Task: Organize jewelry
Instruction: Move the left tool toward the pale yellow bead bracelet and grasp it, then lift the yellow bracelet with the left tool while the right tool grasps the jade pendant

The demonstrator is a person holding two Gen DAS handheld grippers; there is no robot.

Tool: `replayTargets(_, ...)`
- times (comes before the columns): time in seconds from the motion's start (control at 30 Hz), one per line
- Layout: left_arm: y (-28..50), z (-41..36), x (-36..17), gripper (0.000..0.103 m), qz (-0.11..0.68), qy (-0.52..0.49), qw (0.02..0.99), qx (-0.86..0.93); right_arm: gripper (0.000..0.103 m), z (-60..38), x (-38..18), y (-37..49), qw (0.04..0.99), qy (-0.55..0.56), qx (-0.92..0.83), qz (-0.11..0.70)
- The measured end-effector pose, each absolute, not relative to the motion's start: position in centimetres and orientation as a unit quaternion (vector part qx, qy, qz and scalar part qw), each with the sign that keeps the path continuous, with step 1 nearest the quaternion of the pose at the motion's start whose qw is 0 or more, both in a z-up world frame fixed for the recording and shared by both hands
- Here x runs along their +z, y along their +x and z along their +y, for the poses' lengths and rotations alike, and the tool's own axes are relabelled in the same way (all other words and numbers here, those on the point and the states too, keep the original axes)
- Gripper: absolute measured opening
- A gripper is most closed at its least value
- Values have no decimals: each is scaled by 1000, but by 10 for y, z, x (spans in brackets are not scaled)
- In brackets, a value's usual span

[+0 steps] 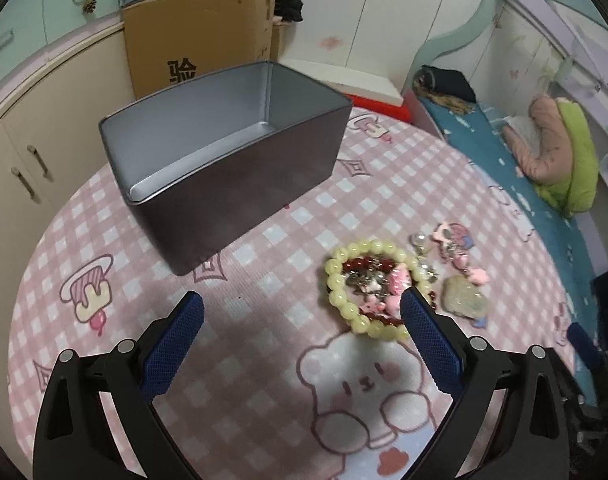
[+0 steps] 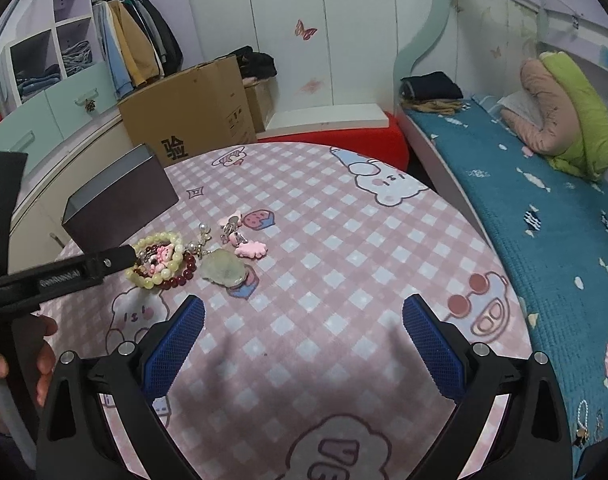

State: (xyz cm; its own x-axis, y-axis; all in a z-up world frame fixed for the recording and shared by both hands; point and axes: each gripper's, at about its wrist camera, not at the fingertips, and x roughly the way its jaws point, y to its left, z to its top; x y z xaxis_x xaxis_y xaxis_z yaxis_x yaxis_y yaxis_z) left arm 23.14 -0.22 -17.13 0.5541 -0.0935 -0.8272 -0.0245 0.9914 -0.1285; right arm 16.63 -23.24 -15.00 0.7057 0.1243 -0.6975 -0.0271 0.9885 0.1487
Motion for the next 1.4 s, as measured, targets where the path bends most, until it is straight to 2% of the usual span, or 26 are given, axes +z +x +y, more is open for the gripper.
replayTargets(0.03,235,-2,-174,80,477,-59,877,-20,97,-233,-150,169,921,65,45,381)
replayTargets(0.07,237,-1,-178,67,485,-60,872,-25,97,-233,-150,171,920,67,50,382)
replayTargets(0.13,238,3,-179,64,483,-66,873,-25,97,-233,-151,175,919,69,57,385)
replayTargets(0.3,239,-1,-180,43,479,-40,877,-13,97,-230,-156,183,914,64,69,395)
replayTargets(0.47,237,-6,-182,31,476,2,879,-10,97,-227,-160,187,910,59,72,404)
replayTargets(0.57,233,-6,-183,29,471,22,882,-16,97,-226,-161,188,908,54,72,408)
replayTargets(0.63,229,-2,-183,20,471,16,882,-20,97,-226,-162,188,907,54,74,411)
replayTargets(0.73,222,11,-181,15,465,-8,885,-33,97,-225,-163,188,906,47,72,415)
replayTargets(0.77,220,14,-179,10,462,-15,886,-37,97,-224,-163,189,905,45,75,417)
replayTargets(1.17,189,53,-163,10,452,-83,882,-104,97,-210,-167,202,896,4,78,437)
replayTargets(1.4,168,69,-160,10,453,-76,880,-119,97,-204,-164,203,901,-10,75,427)
